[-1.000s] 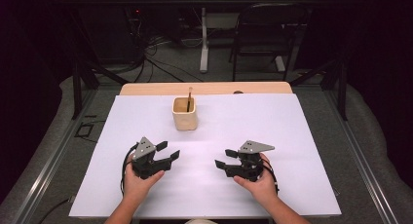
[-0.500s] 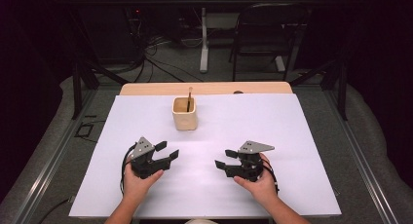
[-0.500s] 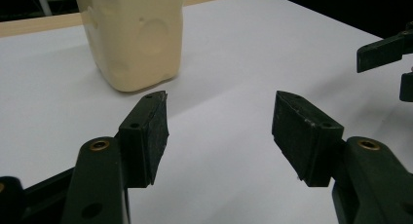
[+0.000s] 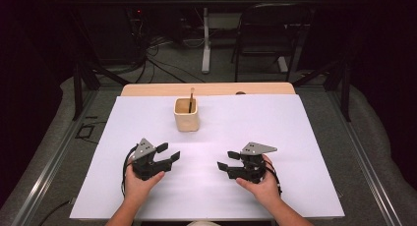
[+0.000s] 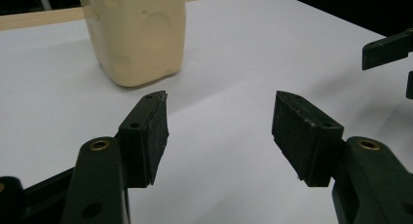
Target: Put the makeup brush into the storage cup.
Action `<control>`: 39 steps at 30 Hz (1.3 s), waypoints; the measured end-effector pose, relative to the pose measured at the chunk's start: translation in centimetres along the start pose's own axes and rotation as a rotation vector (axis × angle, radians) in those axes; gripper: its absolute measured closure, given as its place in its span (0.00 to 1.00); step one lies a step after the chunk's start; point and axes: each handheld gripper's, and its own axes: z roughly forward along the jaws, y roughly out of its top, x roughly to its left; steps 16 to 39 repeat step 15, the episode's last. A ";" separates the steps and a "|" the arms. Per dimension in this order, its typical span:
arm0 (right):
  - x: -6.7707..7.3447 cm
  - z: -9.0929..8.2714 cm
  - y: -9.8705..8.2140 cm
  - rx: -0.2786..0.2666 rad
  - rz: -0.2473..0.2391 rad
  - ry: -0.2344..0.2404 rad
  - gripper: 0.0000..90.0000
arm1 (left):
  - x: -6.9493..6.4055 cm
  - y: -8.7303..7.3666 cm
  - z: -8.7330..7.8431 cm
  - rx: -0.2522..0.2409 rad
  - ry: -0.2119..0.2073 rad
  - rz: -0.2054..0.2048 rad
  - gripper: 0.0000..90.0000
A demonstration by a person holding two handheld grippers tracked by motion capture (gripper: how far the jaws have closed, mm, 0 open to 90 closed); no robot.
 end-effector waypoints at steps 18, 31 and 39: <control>-0.2 -0.2 -0.2 -0.001 0.006 -0.009 0.44 | 0.5 -0.1 0.4 0.014 0.008 -0.020 0.42; -0.2 -0.2 -0.2 -0.001 0.006 -0.009 0.44 | 0.5 -0.1 0.4 0.014 0.008 -0.020 0.42; -0.2 -0.2 -0.2 -0.001 0.006 -0.009 0.44 | 0.5 -0.1 0.4 0.014 0.008 -0.020 0.42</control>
